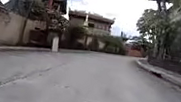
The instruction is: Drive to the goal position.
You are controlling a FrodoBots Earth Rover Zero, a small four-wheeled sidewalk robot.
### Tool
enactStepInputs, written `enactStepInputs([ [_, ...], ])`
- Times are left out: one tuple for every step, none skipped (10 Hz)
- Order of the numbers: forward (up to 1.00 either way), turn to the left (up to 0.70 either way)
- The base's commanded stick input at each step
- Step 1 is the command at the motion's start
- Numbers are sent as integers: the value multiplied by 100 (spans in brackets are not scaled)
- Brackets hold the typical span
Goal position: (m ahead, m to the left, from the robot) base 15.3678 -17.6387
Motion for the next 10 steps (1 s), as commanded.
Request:
enactStepInputs([
  [100, -24],
  [100, -39],
  [100, -40],
  [100, -40],
  [100, -39],
  [100, -39],
  [100, -39],
  [100, -39],
  [100, -36],
  [100, -9],
])
